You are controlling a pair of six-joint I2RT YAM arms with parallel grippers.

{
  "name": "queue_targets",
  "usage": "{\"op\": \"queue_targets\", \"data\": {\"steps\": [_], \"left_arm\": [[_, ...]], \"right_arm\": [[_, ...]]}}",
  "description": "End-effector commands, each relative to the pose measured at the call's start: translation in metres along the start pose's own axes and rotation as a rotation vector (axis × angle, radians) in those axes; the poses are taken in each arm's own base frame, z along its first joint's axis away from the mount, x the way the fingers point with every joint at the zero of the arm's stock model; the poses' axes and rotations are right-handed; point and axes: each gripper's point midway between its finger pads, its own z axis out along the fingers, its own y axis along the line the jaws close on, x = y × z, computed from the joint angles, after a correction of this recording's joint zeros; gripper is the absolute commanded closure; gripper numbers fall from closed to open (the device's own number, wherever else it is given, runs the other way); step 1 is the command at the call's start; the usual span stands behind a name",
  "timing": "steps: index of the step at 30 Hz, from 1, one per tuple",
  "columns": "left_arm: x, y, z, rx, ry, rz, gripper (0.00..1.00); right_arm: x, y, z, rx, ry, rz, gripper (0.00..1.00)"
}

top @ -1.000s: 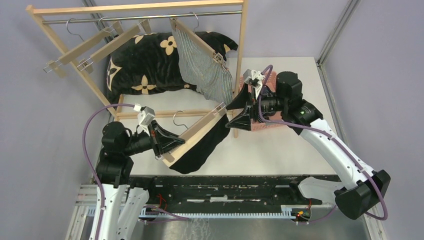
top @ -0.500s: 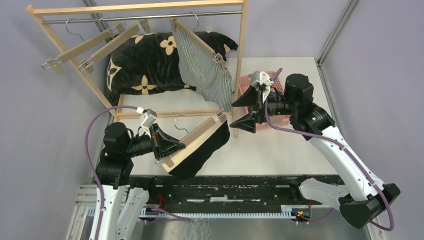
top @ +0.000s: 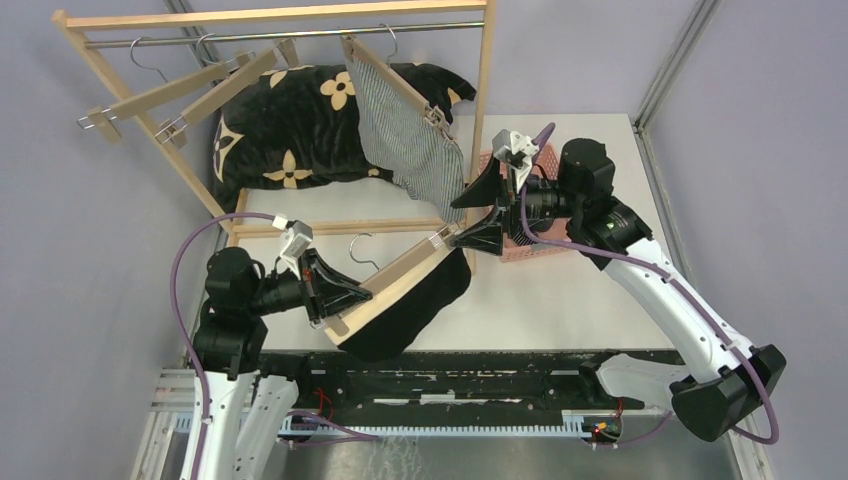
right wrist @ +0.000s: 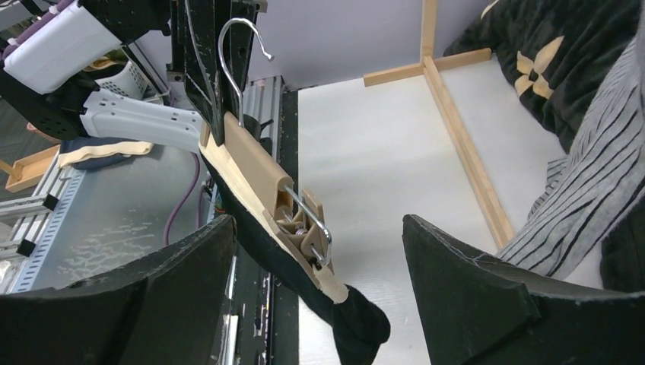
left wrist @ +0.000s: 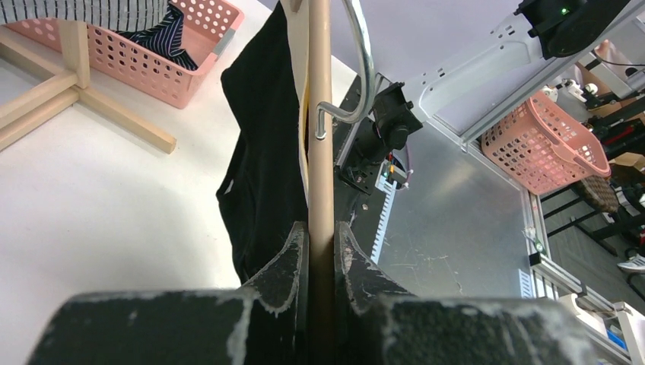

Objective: Remove the underwear clipped to the hanger

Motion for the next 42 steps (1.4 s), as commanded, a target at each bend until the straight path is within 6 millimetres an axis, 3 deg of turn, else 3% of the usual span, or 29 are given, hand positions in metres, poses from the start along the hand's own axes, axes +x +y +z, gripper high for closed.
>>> {"op": "queue_targets", "data": {"steps": [1, 12, 16, 22, 26, 28, 31, 32, 34, 37, 39, 42], "left_arm": [[-0.011, -0.004, 0.001, 0.022, -0.02, 0.017, 0.97], [-0.022, 0.002, 0.005, 0.015, -0.048, 0.014, 0.97], [-0.023, 0.004, 0.006, 0.007, -0.049, 0.008, 0.97], [-0.02, 0.007, 0.006, 0.003, -0.047, -0.003, 0.97], [-0.016, 0.011, 0.007, 0.0, -0.04, -0.019, 0.97], [-0.015, 0.012, 0.008, -0.005, -0.041, -0.02, 0.97], [-0.016, 0.014, 0.008, -0.012, -0.043, -0.014, 0.97], [-0.017, 0.015, 0.008, -0.017, -0.047, -0.011, 0.97], [-0.023, 0.018, 0.009, -0.033, -0.066, 0.007, 0.97], [-0.038, 0.018, 0.01, -0.038, -0.106, 0.049, 0.97], [-0.05, 0.017, 0.01, -0.042, -0.128, 0.078, 0.97], [-0.065, 0.02, 0.013, -0.046, -0.156, 0.108, 0.97]], "right_arm": [[-0.017, 0.008, 0.007, -0.073, -0.054, -0.021, 0.12], [-0.003, 0.009, 0.022, -0.121, -0.034, 0.019, 0.13], [0.0, 0.009, 0.026, -0.131, -0.028, 0.029, 0.19], [0.0, 0.01, 0.029, -0.146, -0.03, 0.026, 0.5], [-0.003, 0.008, 0.032, -0.139, -0.042, 0.023, 0.96], [-0.004, 0.005, 0.033, -0.126, -0.05, 0.02, 0.99], [-0.006, 0.003, 0.033, -0.113, -0.059, 0.015, 0.99], [-0.007, 0.002, 0.033, -0.106, -0.06, 0.013, 0.93], [-0.006, 0.0, 0.033, -0.085, -0.058, 0.014, 0.55], [-0.003, -0.008, 0.031, -0.022, -0.052, 0.021, 0.27], [0.0, -0.013, 0.03, 0.013, -0.055, 0.028, 0.21], [-0.001, -0.015, 0.031, 0.028, -0.088, 0.048, 0.2]]}}
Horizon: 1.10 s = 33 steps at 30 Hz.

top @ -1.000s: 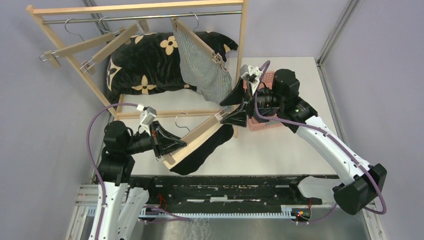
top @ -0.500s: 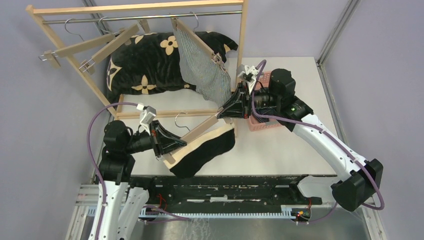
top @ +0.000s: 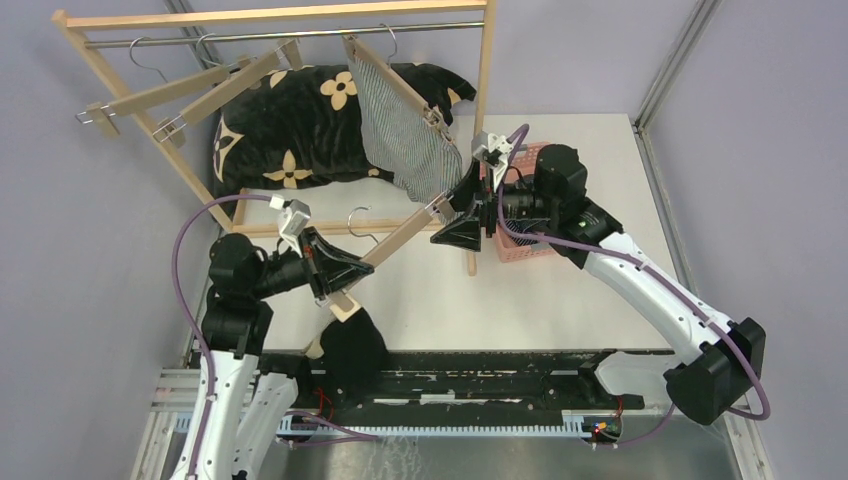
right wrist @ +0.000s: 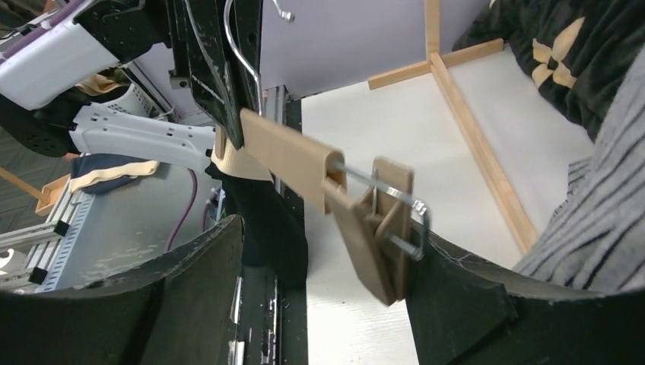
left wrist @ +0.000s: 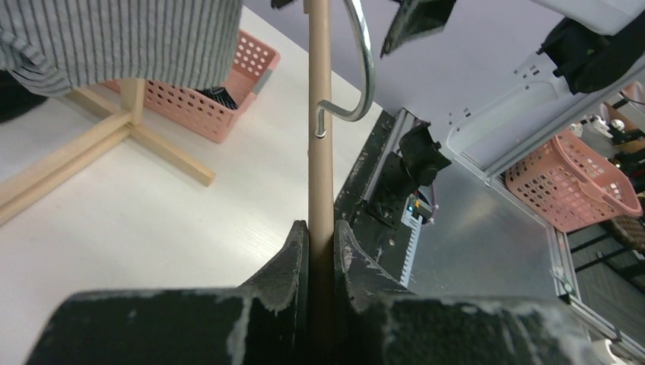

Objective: Remove the underwear clipped to the hanger

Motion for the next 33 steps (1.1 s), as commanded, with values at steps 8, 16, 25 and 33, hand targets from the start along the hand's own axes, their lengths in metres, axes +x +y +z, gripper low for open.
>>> {"op": "queue_targets", "data": {"steps": [8, 16, 25, 33], "left_arm": [[-0.057, -0.002, 0.01, 0.028, -0.147, 0.116, 0.97], [-0.068, -0.008, 0.008, 0.051, -0.256, 0.139, 0.97], [-0.059, 0.003, 0.012, 0.047, -0.263, 0.103, 0.97], [-0.064, 0.006, 0.014, 0.059, -0.314, 0.093, 0.97]], "right_arm": [[-0.044, 0.005, 0.013, -0.021, -0.282, 0.004, 0.21], [-0.065, 0.014, 0.03, -0.095, -0.526, -0.013, 0.24], [-0.077, 0.018, 0.045, -0.122, -0.559, -0.035, 0.29], [-0.085, 0.014, 0.056, -0.102, -0.55, -0.034, 0.6]]}}
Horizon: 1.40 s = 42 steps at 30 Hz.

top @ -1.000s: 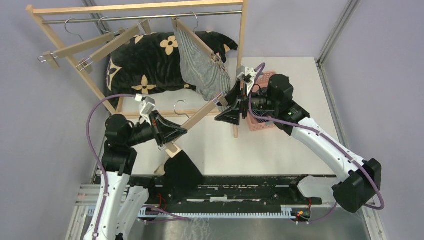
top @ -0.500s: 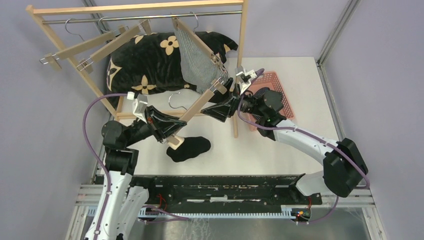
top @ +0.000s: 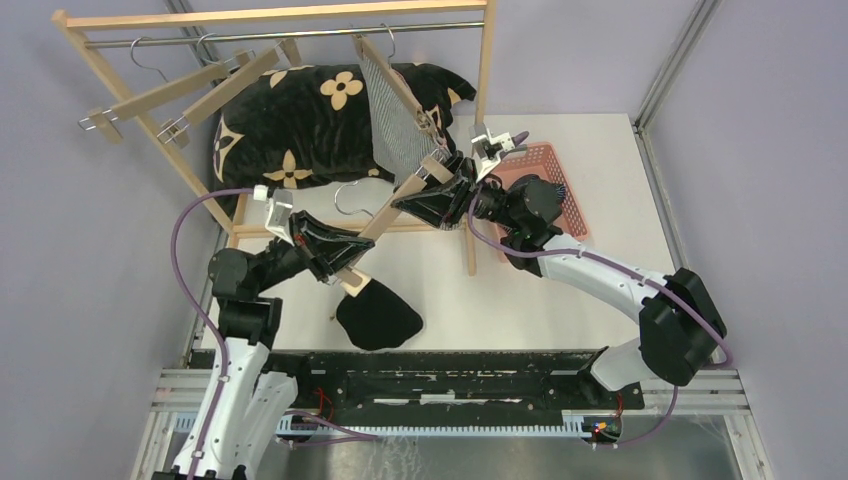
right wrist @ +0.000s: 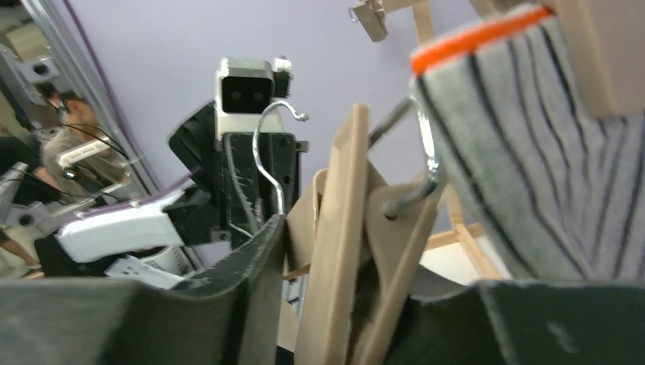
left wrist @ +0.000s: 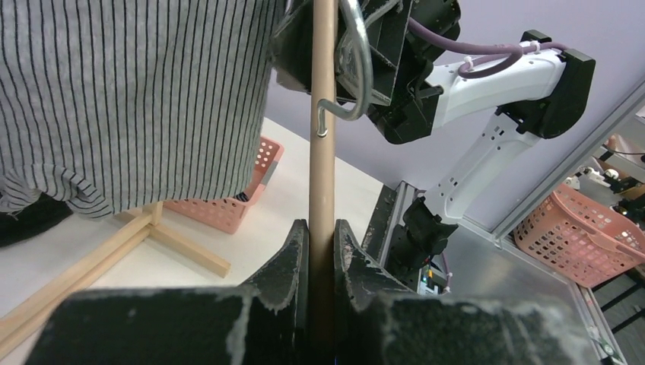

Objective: Remove the underwear clipped to the hanger

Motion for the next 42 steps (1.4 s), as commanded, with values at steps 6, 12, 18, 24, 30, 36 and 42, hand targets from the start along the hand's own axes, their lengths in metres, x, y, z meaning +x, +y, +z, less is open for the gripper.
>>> {"op": "queue_targets", "data": {"steps": [6, 12, 18, 24, 30, 36, 42], "left_arm": [[-0.018, 0.004, 0.006, 0.009, -0.12, -0.014, 0.97], [-0.011, 0.006, 0.008, 0.02, -0.104, -0.021, 0.81], [-0.009, 0.013, 0.004, -0.047, -0.084, 0.013, 0.44], [0.004, 0.036, -0.003, -0.192, -0.031, 0.017, 0.25], [0.014, 0.043, -0.008, -0.242, -0.019, -0.009, 0.18], [0.011, 0.049, -0.012, -0.29, -0.041, -0.002, 0.17], [0.011, 0.038, -0.008, -0.222, -0.046, -0.017, 0.41]], "right_arm": [[-0.019, 0.013, 0.024, -0.065, -0.041, -0.049, 0.8], [-0.016, 0.012, 0.024, -0.037, -0.022, -0.059, 0.99], [-0.023, 0.014, 0.017, 0.013, -0.029, -0.09, 0.99], [-0.032, 0.018, 0.01, 0.045, -0.037, -0.131, 0.99], [-0.05, 0.027, -0.001, 0.088, -0.063, -0.202, 0.99], [-0.062, 0.04, -0.006, 0.075, -0.088, -0.223, 0.99], [-0.062, 0.036, -0.008, 0.098, -0.095, -0.226, 0.99]]}}
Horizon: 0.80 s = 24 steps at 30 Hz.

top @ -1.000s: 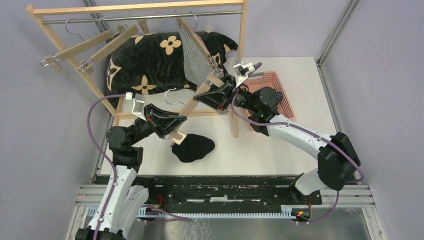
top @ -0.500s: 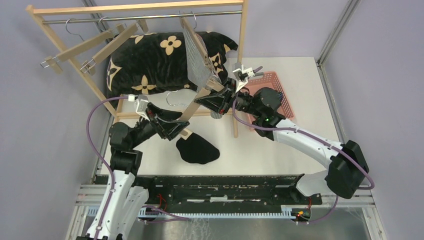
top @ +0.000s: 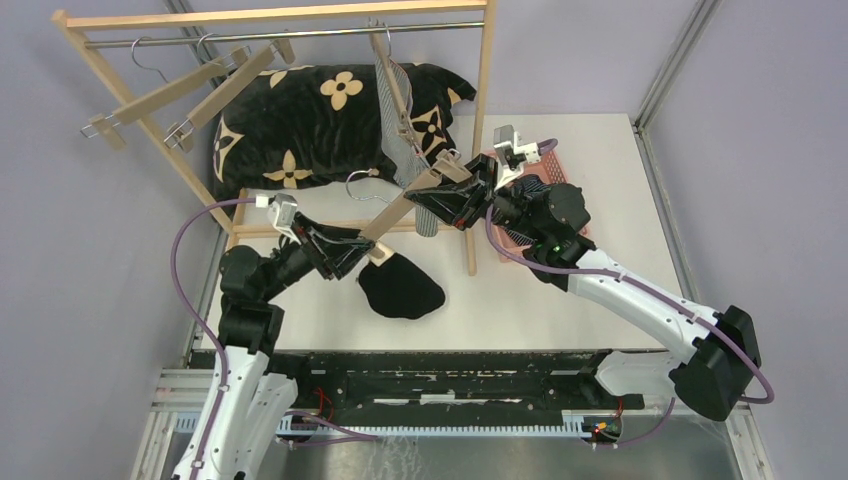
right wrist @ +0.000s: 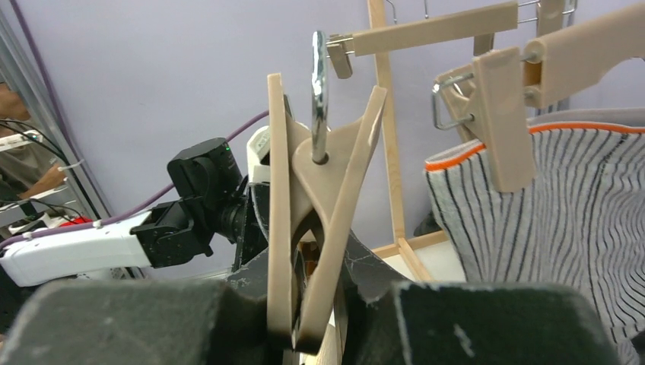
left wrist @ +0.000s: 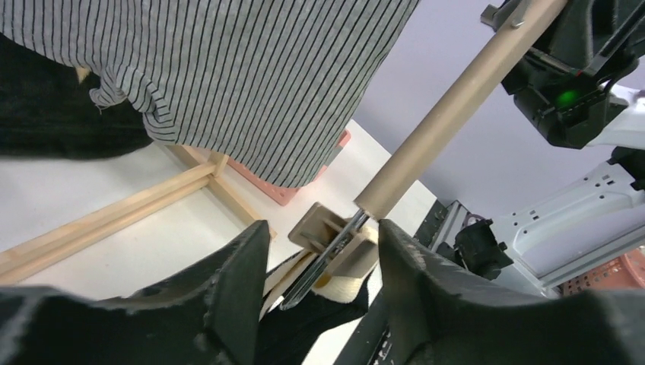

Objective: Remove the underwear clipped to the hanger

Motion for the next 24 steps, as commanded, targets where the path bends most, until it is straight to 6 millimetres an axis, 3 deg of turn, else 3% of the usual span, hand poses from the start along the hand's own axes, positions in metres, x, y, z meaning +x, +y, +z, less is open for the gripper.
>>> {"op": "queue_targets", "data": {"steps": [1, 4, 5, 6, 7, 12, 13, 16, 17, 18, 24], "left_arm": [[-0.012, -0.013, 0.001, 0.056, -0.033, 0.047, 0.47], [-0.01, -0.016, 0.001, 0.078, -0.029, 0.047, 0.62], [-0.01, -0.018, 0.001, 0.091, -0.028, 0.051, 0.71], [-0.011, -0.021, 0.001, 0.105, -0.028, 0.053, 0.92], [-0.012, -0.022, 0.001, 0.11, -0.033, 0.056, 0.97], [-0.021, -0.029, 0.001, 0.141, -0.062, 0.081, 0.97], [-0.023, -0.031, 0.001, 0.144, -0.067, 0.086, 0.93], [-0.032, -0.039, -0.001, 0.159, -0.084, 0.116, 0.32], [-0.035, -0.042, -0.001, 0.167, -0.092, 0.13, 0.04], [-0.04, -0.046, -0.003, 0.174, -0.108, 0.148, 0.0], [-0.051, -0.055, -0.004, 0.194, -0.133, 0.187, 0.0]], "right_arm": [[-0.019, 0.002, -0.001, 0.013, -0.064, -0.039, 0.99], [-0.017, -0.002, 0.0, 0.023, -0.064, -0.04, 0.99], [-0.017, -0.003, 0.001, 0.026, -0.063, -0.038, 0.99], [-0.016, -0.005, 0.002, 0.029, -0.061, -0.035, 0.99], [-0.014, -0.006, 0.003, 0.03, -0.058, -0.031, 0.99], [-0.008, -0.009, 0.005, 0.032, -0.046, -0.016, 0.99], [-0.008, -0.009, 0.006, 0.031, -0.045, -0.014, 0.99], [-0.009, -0.006, 0.005, 0.02, -0.043, -0.01, 0.99], [-0.01, -0.004, 0.005, 0.015, -0.044, -0.01, 0.99], [-0.01, -0.004, 0.004, 0.012, -0.044, -0.008, 0.99], [-0.012, 0.001, 0.005, -0.009, -0.049, 0.01, 0.99]]}}
